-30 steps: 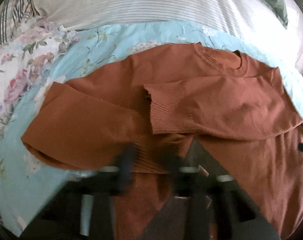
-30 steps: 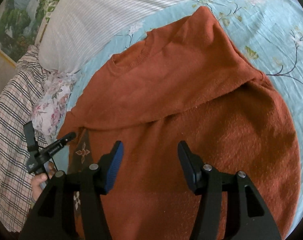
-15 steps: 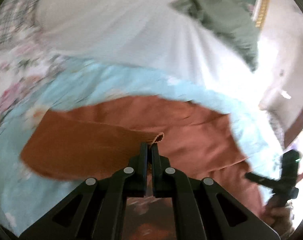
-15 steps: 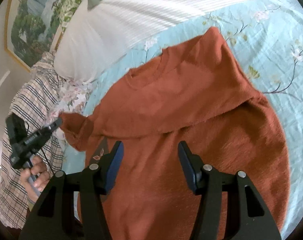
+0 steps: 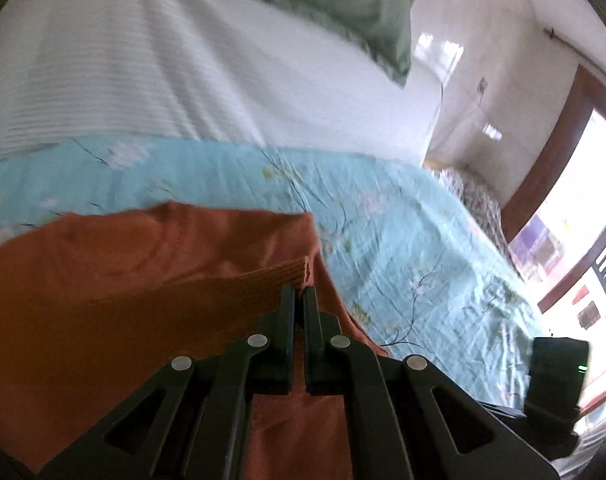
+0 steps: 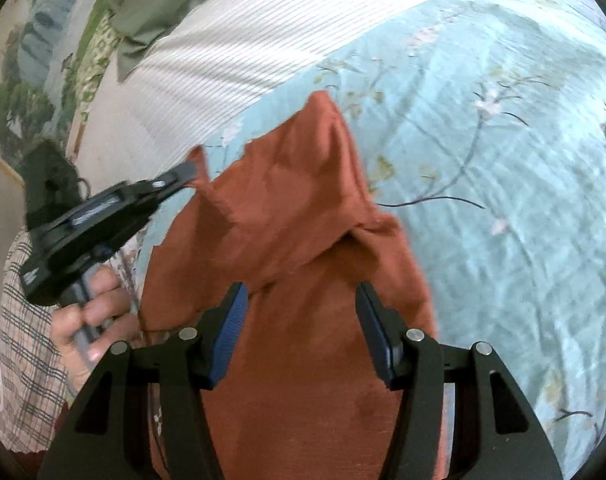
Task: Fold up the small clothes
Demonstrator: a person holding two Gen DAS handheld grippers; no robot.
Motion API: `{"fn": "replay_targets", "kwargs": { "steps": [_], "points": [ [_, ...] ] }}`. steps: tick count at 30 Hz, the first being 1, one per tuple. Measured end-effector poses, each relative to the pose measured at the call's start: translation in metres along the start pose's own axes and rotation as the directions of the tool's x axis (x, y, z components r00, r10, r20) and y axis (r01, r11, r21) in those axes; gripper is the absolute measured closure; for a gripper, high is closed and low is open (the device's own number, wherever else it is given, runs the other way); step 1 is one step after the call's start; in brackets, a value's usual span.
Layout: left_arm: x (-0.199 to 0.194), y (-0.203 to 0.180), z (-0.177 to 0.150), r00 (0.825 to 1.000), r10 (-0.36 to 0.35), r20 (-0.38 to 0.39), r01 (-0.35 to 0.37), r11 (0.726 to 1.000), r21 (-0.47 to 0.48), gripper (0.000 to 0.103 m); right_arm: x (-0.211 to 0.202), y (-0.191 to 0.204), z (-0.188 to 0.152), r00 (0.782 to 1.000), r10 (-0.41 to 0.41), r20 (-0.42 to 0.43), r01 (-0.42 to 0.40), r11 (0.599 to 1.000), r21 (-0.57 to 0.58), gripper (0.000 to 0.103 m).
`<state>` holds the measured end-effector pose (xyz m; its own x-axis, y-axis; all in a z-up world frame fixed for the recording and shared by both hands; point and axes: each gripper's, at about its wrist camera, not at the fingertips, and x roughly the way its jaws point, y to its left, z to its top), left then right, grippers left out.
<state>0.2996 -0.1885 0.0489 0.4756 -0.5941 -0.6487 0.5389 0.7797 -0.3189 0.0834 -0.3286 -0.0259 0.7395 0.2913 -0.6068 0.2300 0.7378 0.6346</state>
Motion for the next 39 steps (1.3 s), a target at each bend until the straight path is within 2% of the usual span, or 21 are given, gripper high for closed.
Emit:
{"fn": "replay_targets", "kwargs": {
  "steps": [6, 8, 9, 11, 12, 14, 18, 20, 21, 24, 26, 27, 28, 29, 30, 32, 34, 37, 39],
  "points": [
    [0.061, 0.005, -0.021, 0.992, 0.001, -0.127, 0.0, 1.0, 0.004, 0.1, 0.008, -0.001, 0.001, 1.0, -0.002, -0.005, 0.002, 1.0, 0.008, 0.045],
    [0.07, 0.01, -0.031, 0.987, 0.008, -0.162, -0.008, 1.0, 0.001, 0.091, 0.011, 0.004, 0.003, 1.0, 0.002, -0.004, -0.002, 1.0, -0.001, 0.045],
    [0.068, 0.012, -0.038, 0.986, 0.015, -0.169, -0.015, 1.0, 0.002, 0.088, 0.012, 0.007, 0.004, 1.0, 0.004, -0.002, -0.004, 1.0, -0.011, 0.045],
    [0.057, 0.019, -0.048, 0.986, 0.032, -0.162, -0.033, 0.999, -0.007, 0.065, 0.016, 0.012, 0.005, 1.0, 0.003, -0.002, -0.003, 1.0, -0.027, 0.045],
    [0.049, 0.024, -0.053, 0.987, 0.041, -0.154, -0.045, 0.999, -0.018, 0.061, 0.02, 0.014, 0.007, 1.0, 0.005, -0.007, -0.005, 0.999, -0.035, 0.045],
    [0.031, 0.035, -0.063, 0.99, 0.048, -0.136, -0.053, 0.998, -0.04, 0.058, 0.028, 0.018, 0.01, 1.0, 0.005, -0.017, -0.006, 0.999, -0.051, 0.045],
    [-0.021, 0.067, -0.091, 0.986, 0.128, -0.102, -0.137, 0.987, -0.087, 0.052, 0.051, 0.028, 0.021, 0.999, -0.005, -0.045, 0.001, 0.995, -0.098, 0.045],
    [-0.05, 0.085, -0.109, 0.974, 0.21, -0.08, -0.217, 0.972, -0.095, 0.05, 0.065, 0.031, 0.03, 0.998, -0.015, -0.056, 0.008, 0.994, -0.113, 0.045],
    [-0.065, 0.096, -0.118, 0.963, 0.26, -0.071, -0.267, 0.958, -0.106, 0.05, 0.07, 0.033, 0.033, 0.998, -0.02, -0.056, 0.013, 0.993, -0.119, 0.045],
    [-0.112, 0.142, -0.145, 0.915, 0.4, -0.059, -0.404, 0.894, -0.194, 0.049, 0.091, 0.037, 0.045, 0.997, -0.04, -0.071, 0.03, 0.989, -0.142, 0.045],
    [-0.131, 0.166, -0.157, 0.888, 0.455, -0.063, -0.455, 0.854, -0.251, 0.049, 0.105, 0.036, 0.049, 0.993, -0.068, -0.091, 0.054, 0.988, -0.146, 0.046],
    [-0.143, 0.184, -0.165, 0.873, 0.483, -0.069, -0.48, 0.825, -0.299, 0.049, 0.113, 0.037, 0.051, 0.992, -0.077, -0.1, 0.062, 0.987, -0.147, 0.046],
    [-0.148, 0.194, -0.169, 0.866, 0.494, -0.076, -0.49, 0.809, -0.324, 0.049, 0.119, 0.039, 0.051, 0.99, -0.085, -0.109, 0.067, 0.985, -0.159, 0.047],
    [-0.154, 0.207, -0.175, 0.862, 0.5, -0.086, -0.495, 0.792, -0.356, 0.049, 0.122, 0.042, 0.051, 0.99, -0.086, -0.111, 0.066, 0.983, -0.173, 0.063],
    [-0.157, 0.215, -0.178, 0.86, 0.502, -0.09, -0.496, 0.783, -0.375, 0.049, 0.128, 0.046, 0.051, 0.989, -0.075, -0.13, 0.05, 0.98, -0.191, 0.093],
    [-0.159, 0.227, -0.183, 0.85, 0.517, -0.099, -0.509, 0.76, -0.404, 0.049, 0.132, 0.053, 0.052, 0.989, -0.048, -0.14, 0.021, 0.982, -0.189, 0.096],
    [-0.152, 0.232, -0.182, 0.844, 0.524, -0.112, -0.521, 0.755, -0.399, 0.049, 0.123, 0.068, 0.059, 0.995, -0.019, -0.1, -0.003, 0.977, -0.212, 0.096],
    [-0.142, 0.245, -0.176, 0.834, 0.537, -0.129, -0.539, 0.742, -0.399, 0.05, 0.085, 0.09, 0.078, 0.998, 0.06, 0.02, -0.054, 0.972, -0.227, 0.097],
    [-0.138, 0.248, -0.171, 0.824, 0.552, -0.129, -0.556, 0.742, -0.375, 0.05, 0.052, 0.089, 0.092, 0.989, 0.082, 0.12, -0.056, 0.976, -0.21, 0.097]
  ]
}}
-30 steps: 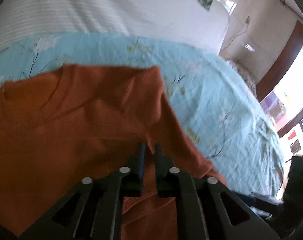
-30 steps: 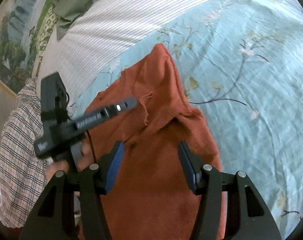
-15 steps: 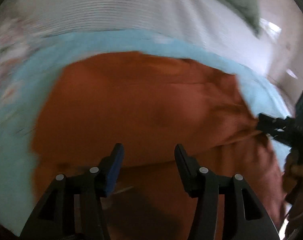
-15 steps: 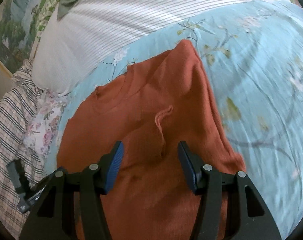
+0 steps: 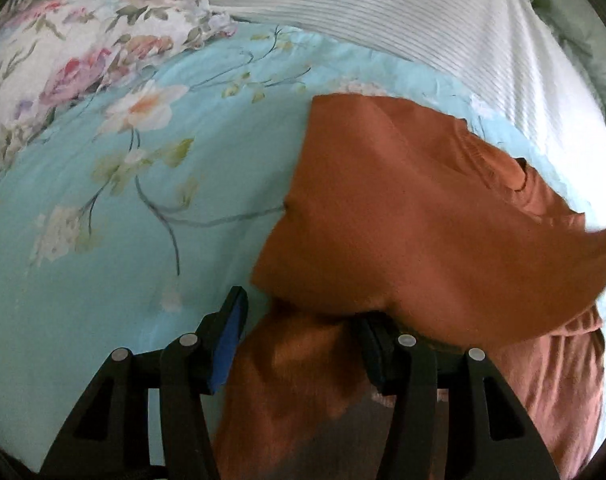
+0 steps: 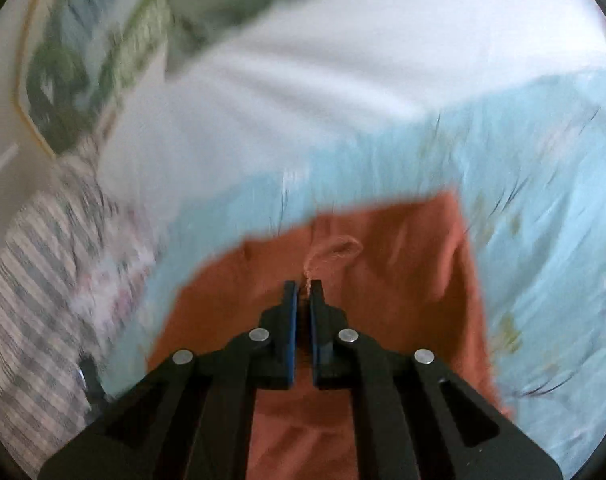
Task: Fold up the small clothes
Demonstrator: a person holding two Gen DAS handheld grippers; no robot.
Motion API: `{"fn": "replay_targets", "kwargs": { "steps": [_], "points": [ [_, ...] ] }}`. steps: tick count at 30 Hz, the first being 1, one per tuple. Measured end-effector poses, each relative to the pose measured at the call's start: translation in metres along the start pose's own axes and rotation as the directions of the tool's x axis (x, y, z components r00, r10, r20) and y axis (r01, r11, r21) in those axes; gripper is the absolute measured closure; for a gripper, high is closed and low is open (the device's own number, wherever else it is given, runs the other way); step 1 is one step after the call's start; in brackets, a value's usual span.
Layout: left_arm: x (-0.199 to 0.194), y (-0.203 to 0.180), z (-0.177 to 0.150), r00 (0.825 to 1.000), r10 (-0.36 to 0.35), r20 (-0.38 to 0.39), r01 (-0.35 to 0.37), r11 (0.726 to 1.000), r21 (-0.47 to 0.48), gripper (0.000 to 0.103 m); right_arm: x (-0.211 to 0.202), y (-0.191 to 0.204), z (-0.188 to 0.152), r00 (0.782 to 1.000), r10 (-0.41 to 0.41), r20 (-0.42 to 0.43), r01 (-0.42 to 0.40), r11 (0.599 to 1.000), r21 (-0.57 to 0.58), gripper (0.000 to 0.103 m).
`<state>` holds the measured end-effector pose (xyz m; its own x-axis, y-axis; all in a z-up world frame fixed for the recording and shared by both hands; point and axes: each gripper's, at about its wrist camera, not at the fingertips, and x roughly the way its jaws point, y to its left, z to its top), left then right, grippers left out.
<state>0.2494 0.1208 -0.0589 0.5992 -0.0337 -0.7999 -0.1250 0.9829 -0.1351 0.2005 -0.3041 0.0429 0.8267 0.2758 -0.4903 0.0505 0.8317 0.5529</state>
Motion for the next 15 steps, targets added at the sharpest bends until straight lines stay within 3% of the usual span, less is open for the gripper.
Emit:
{"fn": "replay_targets", "kwargs": {
  "steps": [2, 5, 8, 11, 15],
  "points": [
    [0.0, -0.012, 0.002, 1.0, 0.009, 0.006, -0.009, 1.0, 0.023, 0.052, -0.016, -0.014, 0.007, 0.998, -0.042, 0.044, 0.04, 0.999, 0.026, 0.097],
    [0.003, -0.018, -0.005, 1.0, 0.006, 0.009, -0.006, 0.999, 0.049, 0.052, -0.007, -0.05, -0.004, 0.995, -0.091, -0.029, 0.094, 0.991, 0.095, 0.097],
    [0.006, -0.015, -0.001, 1.0, 0.025, 0.012, -0.025, 1.0, 0.017, 0.057, 0.009, -0.064, -0.027, 0.99, -0.105, -0.098, 0.116, 0.986, 0.118, 0.097],
    [0.004, 0.0, 0.007, 0.999, 0.033, 0.035, -0.03, 0.996, -0.081, 0.059, 0.018, -0.065, -0.043, 0.987, -0.095, -0.13, 0.112, 0.986, 0.125, 0.097],
    [0.004, 0.03, 0.003, 0.997, -0.057, 0.049, 0.067, 0.966, -0.248, 0.059, 0.016, -0.054, -0.044, 0.991, -0.074, -0.112, 0.085, 0.992, 0.093, 0.097]
  ]
}}
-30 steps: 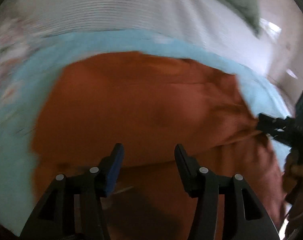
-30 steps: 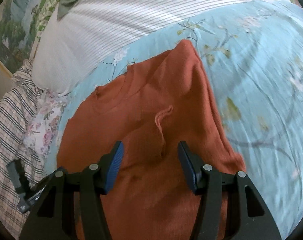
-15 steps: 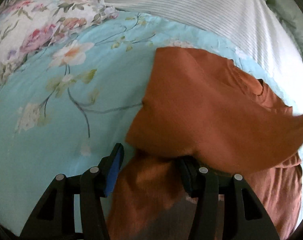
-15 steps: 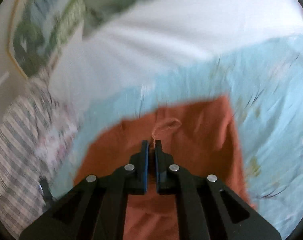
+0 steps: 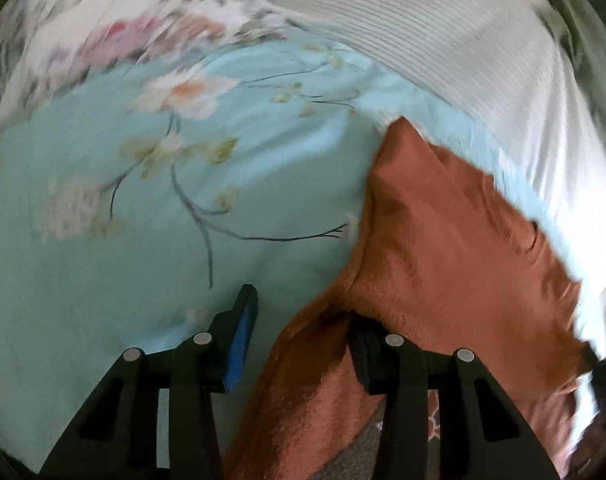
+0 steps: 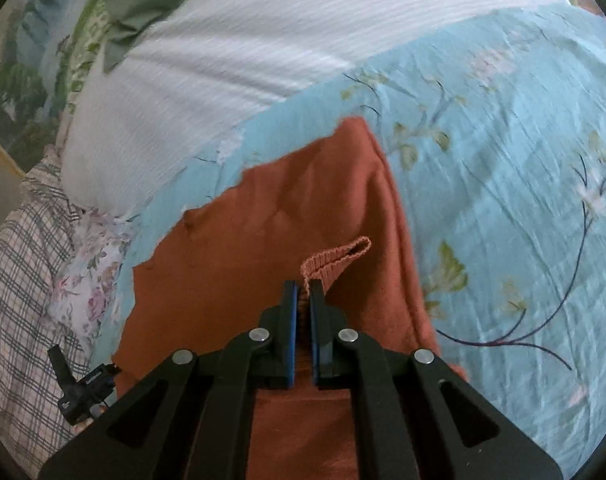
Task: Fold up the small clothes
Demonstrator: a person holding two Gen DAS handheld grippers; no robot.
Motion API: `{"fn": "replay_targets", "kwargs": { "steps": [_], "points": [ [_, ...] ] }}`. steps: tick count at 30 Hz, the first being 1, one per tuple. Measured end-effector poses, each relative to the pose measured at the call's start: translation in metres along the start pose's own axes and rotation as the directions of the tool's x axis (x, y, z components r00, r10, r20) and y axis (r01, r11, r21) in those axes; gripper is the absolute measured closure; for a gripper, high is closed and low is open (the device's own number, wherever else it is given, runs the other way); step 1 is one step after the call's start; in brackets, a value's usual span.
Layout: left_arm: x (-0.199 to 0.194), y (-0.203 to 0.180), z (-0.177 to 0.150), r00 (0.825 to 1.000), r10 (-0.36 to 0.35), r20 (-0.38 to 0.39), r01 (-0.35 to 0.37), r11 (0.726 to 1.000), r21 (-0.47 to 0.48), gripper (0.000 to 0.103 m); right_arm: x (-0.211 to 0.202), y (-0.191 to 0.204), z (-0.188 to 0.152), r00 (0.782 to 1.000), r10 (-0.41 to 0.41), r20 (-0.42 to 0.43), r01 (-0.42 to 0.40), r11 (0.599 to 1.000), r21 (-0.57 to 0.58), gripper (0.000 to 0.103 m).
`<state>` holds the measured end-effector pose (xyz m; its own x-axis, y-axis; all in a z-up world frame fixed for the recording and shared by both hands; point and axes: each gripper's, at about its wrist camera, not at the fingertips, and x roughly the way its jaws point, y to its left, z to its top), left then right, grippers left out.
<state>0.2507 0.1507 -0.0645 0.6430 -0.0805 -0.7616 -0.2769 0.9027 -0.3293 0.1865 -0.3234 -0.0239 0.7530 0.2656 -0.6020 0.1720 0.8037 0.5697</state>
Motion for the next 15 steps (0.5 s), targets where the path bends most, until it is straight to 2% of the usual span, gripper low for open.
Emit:
{"fn": "replay_targets", "kwargs": {
  "steps": [2, 4, 6, 8, 10, 12, 13, 14, 15],
  "points": [
    [-0.001, 0.003, 0.0, 1.0, -0.019, -0.001, 0.019, 1.0, -0.006, 0.059, 0.002, 0.004, 0.0, 0.998, -0.068, -0.006, 0.067, 0.997, -0.034, 0.097],
    [-0.001, 0.004, 0.0, 0.999, -0.036, -0.009, 0.036, 0.999, -0.013, 0.059, 0.009, 0.0, 0.001, 0.986, -0.163, -0.045, 0.162, 0.986, -0.043, 0.095],
    [-0.001, 0.005, 0.0, 0.999, -0.047, -0.013, 0.047, 0.999, -0.018, 0.059, 0.0, -0.002, 0.0, 0.971, -0.237, -0.009, 0.237, 0.971, -0.021, 0.095],
    [0.0, 0.006, 0.0, 0.999, -0.049, -0.011, 0.049, 0.999, -0.009, 0.059, -0.015, 0.006, 0.001, 0.972, -0.228, 0.062, 0.23, 0.973, -0.022, 0.095],
    [0.0, 0.004, -0.001, 0.999, -0.042, -0.009, 0.042, 0.999, 0.0, 0.059, -0.019, 0.018, 0.0, 0.982, -0.166, 0.087, 0.171, 0.984, -0.046, 0.095],
    [-0.002, 0.004, -0.003, 0.999, -0.036, -0.009, 0.036, 0.999, 0.003, 0.059, 0.002, 0.031, -0.003, 0.996, -0.088, -0.004, 0.088, 0.992, -0.091, 0.093],
    [-0.002, 0.004, -0.003, 0.999, -0.034, -0.011, 0.034, 0.999, 0.003, 0.059, 0.01, 0.032, -0.004, 0.996, -0.08, -0.034, 0.077, 0.992, -0.102, 0.093],
    [-0.003, 0.004, -0.003, 0.999, -0.033, -0.012, 0.033, 0.999, 0.002, 0.059, 0.023, 0.033, -0.008, 0.993, -0.091, -0.075, 0.082, 0.99, -0.118, 0.092],
    [-0.003, 0.004, -0.003, 0.999, -0.033, -0.016, 0.033, 0.999, 0.002, 0.059, 0.037, 0.03, -0.012, 0.982, -0.144, -0.121, 0.128, 0.983, -0.13, 0.092]
  ]
}}
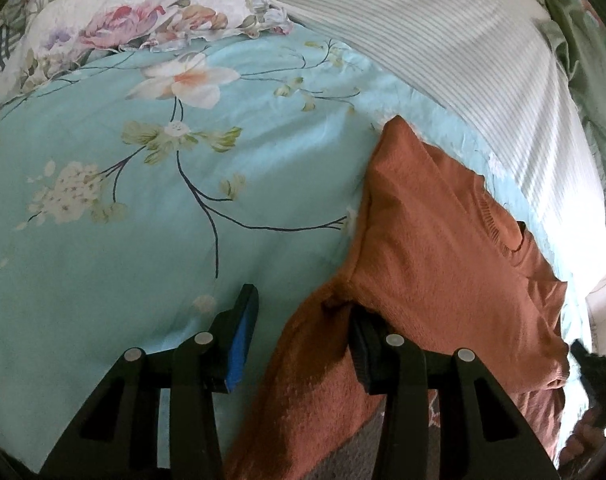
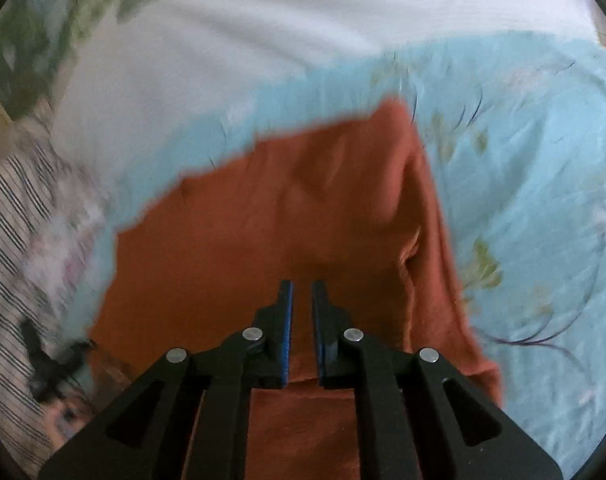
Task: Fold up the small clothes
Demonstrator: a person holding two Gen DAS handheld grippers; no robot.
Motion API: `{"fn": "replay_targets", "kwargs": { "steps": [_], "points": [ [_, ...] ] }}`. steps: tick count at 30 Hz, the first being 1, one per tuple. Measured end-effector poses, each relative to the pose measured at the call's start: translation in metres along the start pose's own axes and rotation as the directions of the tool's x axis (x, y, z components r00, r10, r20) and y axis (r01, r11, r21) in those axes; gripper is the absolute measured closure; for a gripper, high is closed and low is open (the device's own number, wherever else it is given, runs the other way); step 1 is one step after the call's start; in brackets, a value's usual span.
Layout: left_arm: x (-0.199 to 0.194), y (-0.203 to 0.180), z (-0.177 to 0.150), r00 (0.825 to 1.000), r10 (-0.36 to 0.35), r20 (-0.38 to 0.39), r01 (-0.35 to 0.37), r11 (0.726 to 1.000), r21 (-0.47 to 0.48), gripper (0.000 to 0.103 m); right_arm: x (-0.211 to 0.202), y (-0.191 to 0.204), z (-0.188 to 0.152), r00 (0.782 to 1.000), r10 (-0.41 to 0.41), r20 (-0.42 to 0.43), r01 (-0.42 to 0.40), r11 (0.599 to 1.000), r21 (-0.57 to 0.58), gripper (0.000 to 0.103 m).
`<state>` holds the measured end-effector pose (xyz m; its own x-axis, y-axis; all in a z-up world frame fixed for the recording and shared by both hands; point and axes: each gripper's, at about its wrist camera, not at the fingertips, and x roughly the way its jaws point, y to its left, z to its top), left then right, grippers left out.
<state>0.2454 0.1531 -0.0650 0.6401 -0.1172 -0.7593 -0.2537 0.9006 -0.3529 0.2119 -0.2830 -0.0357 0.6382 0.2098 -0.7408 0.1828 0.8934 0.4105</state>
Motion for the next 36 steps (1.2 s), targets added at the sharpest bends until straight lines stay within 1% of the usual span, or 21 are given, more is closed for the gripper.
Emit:
{"fn": "replay_targets", "kwargs": {
  "steps": [1, 2, 3, 4, 7, 8, 9, 11, 15, 19, 20, 22, 23, 26, 27, 28, 30, 32, 33, 35, 36],
  "points": [
    [0.0, 0.0, 0.0, 1.0, -0.002, -0.004, 0.002, 1.0, 0.0, 0.059, 0.01, -0.007, -0.004, 0.998, -0.048, -0.038, 0.048, 0.999, 0.017, 0.093],
    [-0.001, 0.001, 0.0, 1.0, -0.005, -0.009, 0.005, 1.0, -0.002, 0.058, 0.011, -0.012, -0.006, 0.999, -0.035, -0.033, 0.036, 0.999, 0.038, 0.095],
    [-0.001, 0.002, 0.001, 1.0, -0.012, -0.019, 0.012, 1.0, -0.003, 0.058, 0.005, -0.018, -0.009, 1.0, -0.01, -0.014, 0.011, 0.997, 0.074, 0.095],
    [-0.002, 0.003, 0.001, 1.0, -0.015, -0.025, 0.015, 1.0, 0.0, 0.058, -0.002, -0.021, -0.011, 1.0, -0.009, -0.008, 0.01, 0.995, 0.097, 0.094],
    [-0.008, 0.001, -0.001, 0.999, -0.005, -0.041, 0.006, 0.999, 0.036, 0.058, -0.035, -0.022, -0.015, 0.998, 0.006, 0.061, -0.012, 0.995, 0.101, 0.089],
    [-0.01, 0.001, -0.002, 0.999, 0.0, -0.044, 0.002, 0.999, 0.045, 0.058, -0.047, -0.023, -0.017, 0.997, 0.016, 0.074, -0.024, 0.995, 0.097, 0.082],
    [-0.013, 0.001, -0.004, 0.999, 0.008, -0.046, -0.005, 0.998, 0.058, 0.058, -0.057, -0.026, -0.02, 0.996, 0.023, 0.081, -0.031, 0.995, 0.096, 0.07],
    [-0.024, 0.002, -0.009, 0.999, 0.015, -0.041, -0.012, 0.997, 0.074, 0.057, -0.072, -0.03, -0.029, 0.996, 0.02, 0.085, -0.027, 0.996, 0.089, 0.059],
    [-0.046, 0.014, -0.022, 0.999, -0.021, -0.049, 0.024, 0.997, 0.079, 0.052, -0.091, -0.048, -0.054, 0.997, 0.034, 0.069, -0.04, 0.995, 0.093, 0.059],
    [-0.064, 0.025, -0.044, 0.996, -0.047, -0.08, 0.057, 0.99, 0.128, 0.049, -0.104, -0.073, -0.079, 0.998, 0.003, 0.058, -0.01, 0.993, 0.119, 0.059],
    [-0.068, 0.027, -0.049, 0.995, -0.056, -0.088, 0.068, 0.988, 0.141, 0.047, -0.106, -0.079, -0.086, 0.999, 0.005, 0.054, -0.013, 0.991, 0.133, 0.059],
    [-0.074, 0.031, -0.066, 0.986, -0.099, -0.134, 0.121, 0.978, 0.171, 0.042, -0.11, -0.091, -0.101, 0.998, 0.056, 0.026, -0.059, 0.986, 0.155, 0.059],
    [-0.076, 0.032, -0.071, 0.982, -0.114, -0.148, 0.14, 0.974, 0.177, 0.042, -0.112, -0.093, -0.105, 0.997, 0.077, 0.02, -0.079, 0.985, 0.151, 0.059],
    [-0.089, 0.036, -0.094, 0.97, -0.168, -0.173, 0.203, 0.956, 0.211, 0.039, -0.125, -0.089, -0.129, 0.985, 0.173, -0.009, -0.171, 0.979, 0.109, 0.059],
    [-0.094, 0.038, -0.1, 0.965, -0.189, -0.183, 0.227, 0.95, 0.215, 0.038, -0.132, -0.088, -0.14, 0.974, 0.224, -0.027, -0.22, 0.97, 0.102, 0.059],
    [-0.1, 0.04, -0.109, 0.956, -0.219, -0.196, 0.26, 0.941, 0.215, 0.038, -0.134, -0.088, -0.146, 0.967, 0.252, -0.038, -0.247, 0.964, 0.1, 0.059],
    [-0.112, 0.044, -0.126, 0.938, -0.269, -0.219, 0.314, 0.926, 0.211, 0.036, -0.144, -0.085, -0.167, 0.943, 0.323, -0.072, -0.317, 0.945, 0.084, 0.059],
    [-0.122, 0.047, -0.139, 0.929, -0.294, -0.223, 0.342, 0.914, 0.218, 0.036, -0.153, -0.081, -0.185, 0.927, 0.363, -0.1, -0.358, 0.932, 0.059, 0.059],
    [-0.129, 0.05, -0.147, 0.924, -0.309, -0.226, 0.357, 0.908, 0.219, 0.036, -0.158, -0.078, -0.198, 0.912, 0.393, -0.117, -0.39, 0.92, 0.047, 0.059],
    [-0.141, 0.056, -0.164, 0.902, -0.351, -0.253, 0.404, 0.892, 0.203, 0.036, -0.167, -0.074, -0.213, 0.897, 0.424, -0.123, -0.425, 0.905, 0.024, 0.059],
    [-0.144, 0.059, -0.168, 0.894, -0.363, -0.261, 0.417, 0.887, 0.196, 0.036, -0.17, -0.073, -0.219, 0.893, 0.433, -0.123, -0.435, 0.9, 0.014, 0.059]
  ]
}}
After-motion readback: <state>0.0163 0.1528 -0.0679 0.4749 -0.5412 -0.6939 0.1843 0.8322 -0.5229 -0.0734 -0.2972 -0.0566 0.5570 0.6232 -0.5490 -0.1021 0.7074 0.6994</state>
